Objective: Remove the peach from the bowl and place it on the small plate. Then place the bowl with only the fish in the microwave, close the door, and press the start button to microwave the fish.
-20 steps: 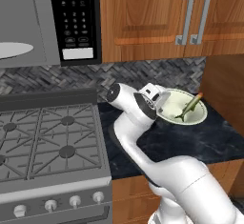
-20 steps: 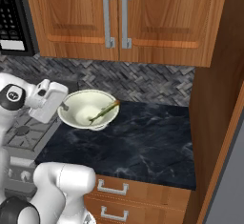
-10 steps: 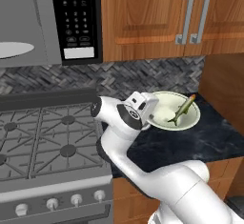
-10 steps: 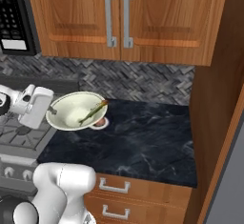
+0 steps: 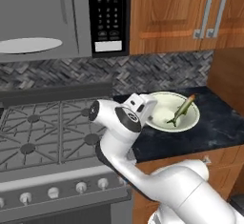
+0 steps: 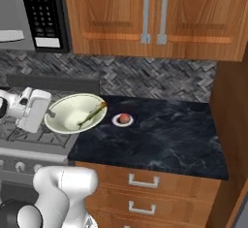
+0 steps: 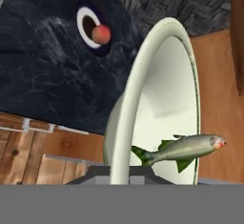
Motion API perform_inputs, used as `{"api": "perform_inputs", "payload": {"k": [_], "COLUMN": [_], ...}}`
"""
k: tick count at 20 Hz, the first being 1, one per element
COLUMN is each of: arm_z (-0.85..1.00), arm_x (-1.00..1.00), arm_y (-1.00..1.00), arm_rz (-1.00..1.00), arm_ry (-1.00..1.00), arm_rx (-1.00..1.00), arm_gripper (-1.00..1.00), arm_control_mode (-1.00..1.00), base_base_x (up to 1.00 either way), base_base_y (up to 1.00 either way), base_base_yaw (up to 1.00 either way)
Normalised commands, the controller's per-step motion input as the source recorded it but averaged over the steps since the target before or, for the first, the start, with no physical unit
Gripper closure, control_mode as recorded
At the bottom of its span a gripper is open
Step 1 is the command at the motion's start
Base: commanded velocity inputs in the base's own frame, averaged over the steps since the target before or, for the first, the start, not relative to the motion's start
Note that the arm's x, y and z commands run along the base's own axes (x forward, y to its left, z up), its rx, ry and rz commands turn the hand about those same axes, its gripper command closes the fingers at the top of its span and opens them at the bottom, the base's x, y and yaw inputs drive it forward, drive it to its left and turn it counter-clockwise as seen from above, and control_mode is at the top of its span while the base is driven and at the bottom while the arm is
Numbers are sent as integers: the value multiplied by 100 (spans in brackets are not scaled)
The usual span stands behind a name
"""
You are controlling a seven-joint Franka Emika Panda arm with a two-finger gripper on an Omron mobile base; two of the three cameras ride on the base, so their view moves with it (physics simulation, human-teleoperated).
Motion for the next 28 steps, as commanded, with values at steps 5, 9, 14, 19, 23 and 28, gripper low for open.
{"api": "perform_inputs", "payload": {"k": [5, 9, 14, 19, 23, 28], "arm_z": [0, 0, 0, 0, 0, 0], "arm_x": [0, 0, 0, 0, 0, 0], "arm_y": [0, 0, 0, 0, 0, 0], "arm_rz": [0, 0, 0, 0, 0, 0], "arm_ry": [0, 0, 0, 0, 0, 0], "arm_rx": [0, 0, 0, 0, 0, 0], "arm_gripper": [100, 100, 100, 100, 100, 100], "arm_control_mode": [100, 100, 100, 100, 100, 100], "base_base_x": [-20, -28, -4, 27, 29, 62], "base_base_y": [-61, 93, 100, 86, 18, 23], "base_base_yaw": [0, 0, 0, 1, 2, 3]}}
